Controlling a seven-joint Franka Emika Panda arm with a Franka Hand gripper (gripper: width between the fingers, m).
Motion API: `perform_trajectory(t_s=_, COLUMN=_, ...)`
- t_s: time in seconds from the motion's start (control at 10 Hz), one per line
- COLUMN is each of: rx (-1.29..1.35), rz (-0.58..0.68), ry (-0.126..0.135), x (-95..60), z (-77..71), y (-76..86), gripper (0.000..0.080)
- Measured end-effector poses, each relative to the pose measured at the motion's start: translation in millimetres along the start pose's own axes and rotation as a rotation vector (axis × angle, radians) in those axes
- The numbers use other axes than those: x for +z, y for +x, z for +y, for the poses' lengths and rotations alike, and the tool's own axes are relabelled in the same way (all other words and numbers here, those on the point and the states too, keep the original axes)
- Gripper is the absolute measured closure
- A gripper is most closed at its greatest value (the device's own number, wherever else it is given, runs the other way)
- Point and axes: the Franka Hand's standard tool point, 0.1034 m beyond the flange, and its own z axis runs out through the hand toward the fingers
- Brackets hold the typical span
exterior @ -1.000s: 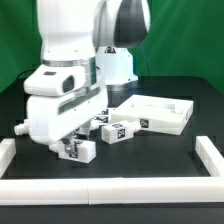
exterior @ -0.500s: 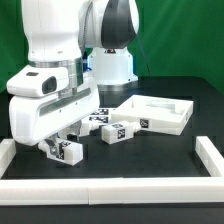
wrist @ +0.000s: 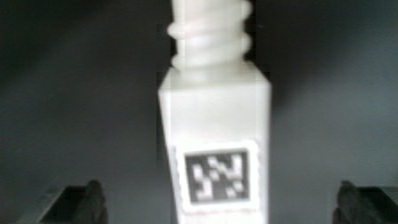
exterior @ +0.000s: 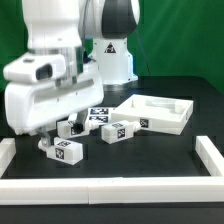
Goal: Assemble one leg
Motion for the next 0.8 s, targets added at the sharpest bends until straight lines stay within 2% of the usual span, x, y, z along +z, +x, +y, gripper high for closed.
perform_trajectory(t_s=0.1, rx=0.197, rz=0.004, ry=0.004, x=-2.3, z=-11.5, y=7.7, gripper=0.0151)
perform_trajectory(t_s=0.2, rx=0.378, rz=0.004, ry=0.011, x=-1.1, z=-23.2, y=23.2, gripper=0.015)
perform_trajectory(t_s=0.3, rx=0.392, rz=0.003, ry=0.013, x=-0.3, z=-26.6, y=27.3, gripper=0.015)
perform_trajectory(t_s=0.7, rx=0.639, rz=0.013, ry=0.027, x=0.7, z=-29.2, y=27.7, gripper=0.015)
perform_trajectory(t_s=0.8, rx=0.84, rz=0.001, ry=0.037, x=2.5, z=-42.4, y=25.6, gripper=0.015)
